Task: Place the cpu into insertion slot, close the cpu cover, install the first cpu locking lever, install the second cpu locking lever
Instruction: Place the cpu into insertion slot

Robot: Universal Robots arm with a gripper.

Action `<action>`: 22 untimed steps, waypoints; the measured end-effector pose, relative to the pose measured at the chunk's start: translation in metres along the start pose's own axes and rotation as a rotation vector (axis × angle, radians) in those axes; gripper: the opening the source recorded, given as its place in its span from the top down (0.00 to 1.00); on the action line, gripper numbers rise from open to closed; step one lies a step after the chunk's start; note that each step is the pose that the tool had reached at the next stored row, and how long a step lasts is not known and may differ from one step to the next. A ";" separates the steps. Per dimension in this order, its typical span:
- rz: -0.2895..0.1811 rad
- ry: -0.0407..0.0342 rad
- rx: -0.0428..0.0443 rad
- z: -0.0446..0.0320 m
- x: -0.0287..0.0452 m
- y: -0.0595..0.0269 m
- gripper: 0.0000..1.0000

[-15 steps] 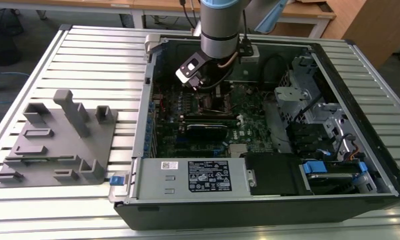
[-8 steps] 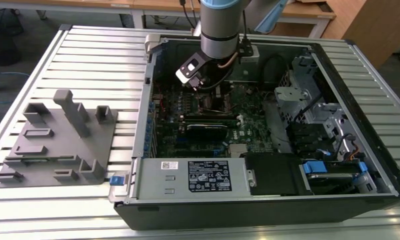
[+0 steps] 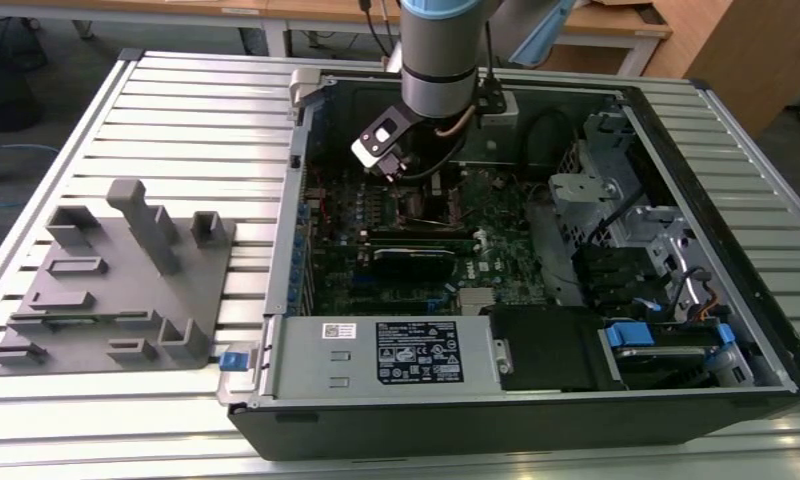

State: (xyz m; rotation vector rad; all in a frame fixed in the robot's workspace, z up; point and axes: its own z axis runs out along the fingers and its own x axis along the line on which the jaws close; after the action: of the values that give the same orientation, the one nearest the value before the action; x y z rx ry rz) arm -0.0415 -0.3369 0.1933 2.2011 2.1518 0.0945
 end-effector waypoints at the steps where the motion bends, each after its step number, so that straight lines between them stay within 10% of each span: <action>1: 0.000 -0.0001 0.0000 0.0000 0.0000 0.0000 0.46; 22: 0.000 -0.0006 0.0003 0.0022 -0.0001 -0.0003 0.46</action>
State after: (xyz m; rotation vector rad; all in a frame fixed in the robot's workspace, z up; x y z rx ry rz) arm -0.0416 -0.3370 0.1912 2.2010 2.1517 0.0936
